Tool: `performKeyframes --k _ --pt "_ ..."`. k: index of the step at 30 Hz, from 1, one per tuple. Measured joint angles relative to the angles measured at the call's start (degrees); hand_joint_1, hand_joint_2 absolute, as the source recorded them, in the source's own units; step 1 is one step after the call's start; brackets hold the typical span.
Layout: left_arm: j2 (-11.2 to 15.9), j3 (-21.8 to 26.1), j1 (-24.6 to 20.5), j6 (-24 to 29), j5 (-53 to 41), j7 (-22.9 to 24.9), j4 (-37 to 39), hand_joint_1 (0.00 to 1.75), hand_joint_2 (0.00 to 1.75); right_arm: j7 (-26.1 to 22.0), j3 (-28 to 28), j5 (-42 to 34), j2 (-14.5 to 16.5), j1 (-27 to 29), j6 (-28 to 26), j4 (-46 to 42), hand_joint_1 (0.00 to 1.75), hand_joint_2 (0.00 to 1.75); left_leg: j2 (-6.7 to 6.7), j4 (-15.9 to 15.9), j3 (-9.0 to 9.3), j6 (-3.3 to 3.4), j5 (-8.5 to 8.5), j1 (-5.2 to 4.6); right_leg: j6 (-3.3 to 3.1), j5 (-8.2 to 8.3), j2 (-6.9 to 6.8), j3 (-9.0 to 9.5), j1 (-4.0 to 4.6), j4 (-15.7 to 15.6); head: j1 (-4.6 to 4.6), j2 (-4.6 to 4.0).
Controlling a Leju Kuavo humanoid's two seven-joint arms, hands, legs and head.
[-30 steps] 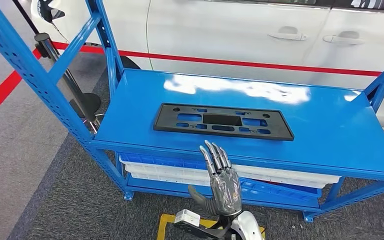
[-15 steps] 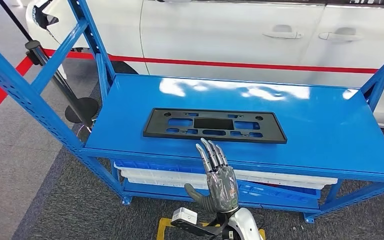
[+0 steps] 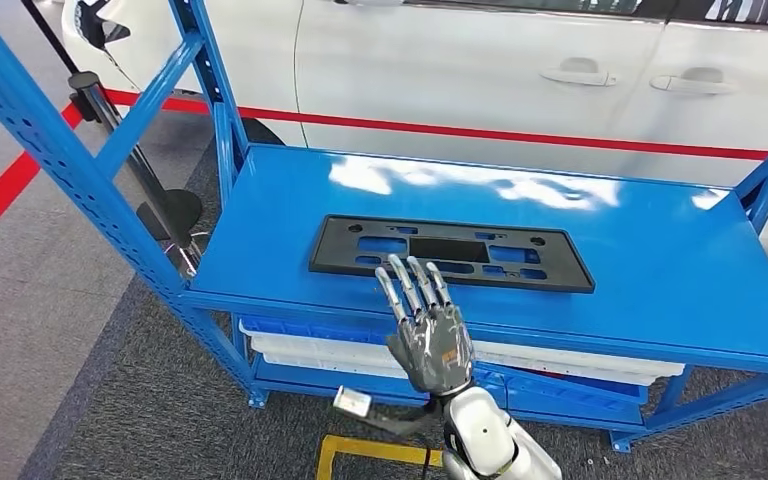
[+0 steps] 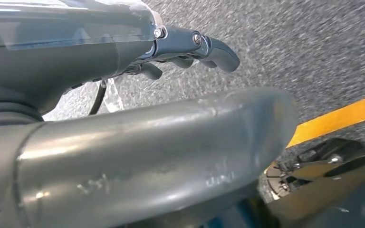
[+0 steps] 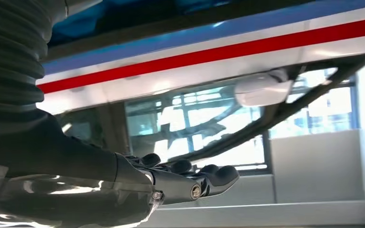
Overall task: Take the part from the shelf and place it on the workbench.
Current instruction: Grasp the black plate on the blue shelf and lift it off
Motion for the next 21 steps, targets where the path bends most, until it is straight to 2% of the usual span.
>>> performKeyframes --k 1,2,4,6,8,10,11,12,13,14,16,17,20,21 --pt "0.0 -0.2 -0.2 -0.1 -0.1 0.0 0.0 0.0 0.0 0.8 0.6 0.1 -0.2 -1.6 0.2 1.4 0.0 1.75 -0.01 0.0 -0.03 -0.22 -0.01 -0.08 -0.23 0.9 0.0 1.25 0.14 -2.8 -0.01 0.0" --pt "-0.1 -0.4 -0.4 -0.1 -0.2 -0.1 0.0 0.0 0.0 1.2 1.0 0.2 -0.3 -2.9 0.4 2.8 0.0 1.75 -0.01 0.0 -0.11 -0.48 -0.01 -0.15 -0.37 1.1 0.02 1.81 0.28 -4.2 -0.01 0.01" --pt "-0.1 -0.7 -0.6 -0.1 -0.2 -0.1 0.0 0.0 0.0 1.1 1.3 0.3 -0.4 -4.4 0.6 5.5 0.0 1.75 -0.03 -0.1 -0.16 -1.11 0.05 -0.19 -0.55 1.07 0.07 1.82 0.32 -4.6 -0.04 0.01" --pt "-0.1 -0.8 -0.6 -0.1 -0.2 -0.2 0.0 0.0 0.0 0.8 1.3 0.1 -0.3 -5.6 0.6 7.5 0.0 1.75 -0.01 0.9 -0.49 -1.71 -0.81 -0.16 -1.03 1.3 0.03 2.02 0.01 -5.1 -0.08 0.01" --pt "-0.1 -0.8 -0.6 -0.1 -0.2 -0.1 0.0 0.0 0.0 0.0 1.1 -0.3 -0.1 -6.5 0.5 9.2 0.0 1.75 0.02 5.9 -2.79 -2.29 -3.68 -0.04 -1.46 1.42 -0.07 2.19 -0.2 -5.4 -0.27 0.01" --pt "-0.1 -0.8 -0.4 0.0 -0.2 -0.1 0.0 0.0 0.0 -0.8 0.8 -0.6 0.1 -6.8 0.5 10.9 0.0 1.75 0.03 13.7 -6.61 -2.71 -6.83 0.08 -1.66 1.33 -0.14 2.19 -0.14 -5.3 -0.4 0.01" --pt "-0.1 -0.8 -0.2 0.0 -0.1 0.0 0.0 0.0 0.0 -1.2 0.7 -0.7 0.2 -6.8 0.4 11.6 0.0 1.75 0.03 16.0 -7.89 -2.81 -7.21 0.13 -1.71 1.27 -0.15 2.23 -0.11 -5.3 -0.4 0.01" --pt "-0.1 -0.8 0.0 0.1 -0.1 0.1 0.0 0.0 0.0 -1.5 0.6 -0.8 0.3 -6.7 0.4 12.1 0.0 1.75 0.03 16.1 -8.15 -2.85 -6.42 0.18 -1.71 1.21 -0.12 2.29 -0.11 -5.3 -0.4 0.0" --pt "0.0 -0.8 0.1 0.2 -0.1 0.1 0.0 0.0 0.0 -1.8 0.4 -0.9 0.5 -6.6 0.3 12.5 0.0 1.75 0.04 13.8 -7.23 -2.81 -4.56 0.22 -1.66 1.13 -0.06 2.4 -0.11 -5.3 -0.42 0.0" --pt "0.0 -0.8 0.2 0.2 -0.1 0.2 0.0 0.0 0.0 -2.1 0.1 -0.9 0.7 -6.5 0.2 12.8 0.0 1.75 0.05 9.7 -5.47 -2.7 -2.18 0.26 -1.55 0.99 0.0 2.55 -0.12 -5.2 -0.42 0.0" --pt "0.2 -0.8 0.2 0.3 0.0 0.2 0.0 0.0 0.0 -2.6 -0.4 -1.1 1.1 -6.5 0.2 13.1 0.0 1.75 0.03 2.6 -2.2 -2.25 0.63 0.12 -1.13 0.69 0.07 2.62 0.08 -4.9 -0.41 0.0" --pt "0.2 -0.8 0.2 0.4 0.1 0.2 0.0 0.0 0.0 -2.8 -0.6 -1.1 1.3 -6.4 0.2 13.3 0.0 1.75 0.0 0.8 -1.47 -1.98 0.98 0.03 -0.88 0.62 0.08 2.53 0.18 -4.8 -0.37 0.0" --pt "0.2 -0.8 0.4 0.4 0.1 0.2 0.0 0.0 0.0 -3.2 -1.0 -1.1 1.6 -6.4 0.5 13.9 0.0 1.75 -0.06 0.0 -1.37 -1.03 0.96 0.04 -0.07 0.54 0.07 2.35 0.2 -4.8 -0.31 0.0" --pt "0.2 -0.8 0.4 0.4 0.0 0.2 0.0 0.0 0.0 -3.3 -1.3 -1.1 1.8 -6.4 0.5 14.1 0.0 1.75 -0.05 -0.2 -1.28 -0.63 1.09 0.13 0.22 -0.04 0.07 2.1 0.13 -4.1 -0.23 0.0"
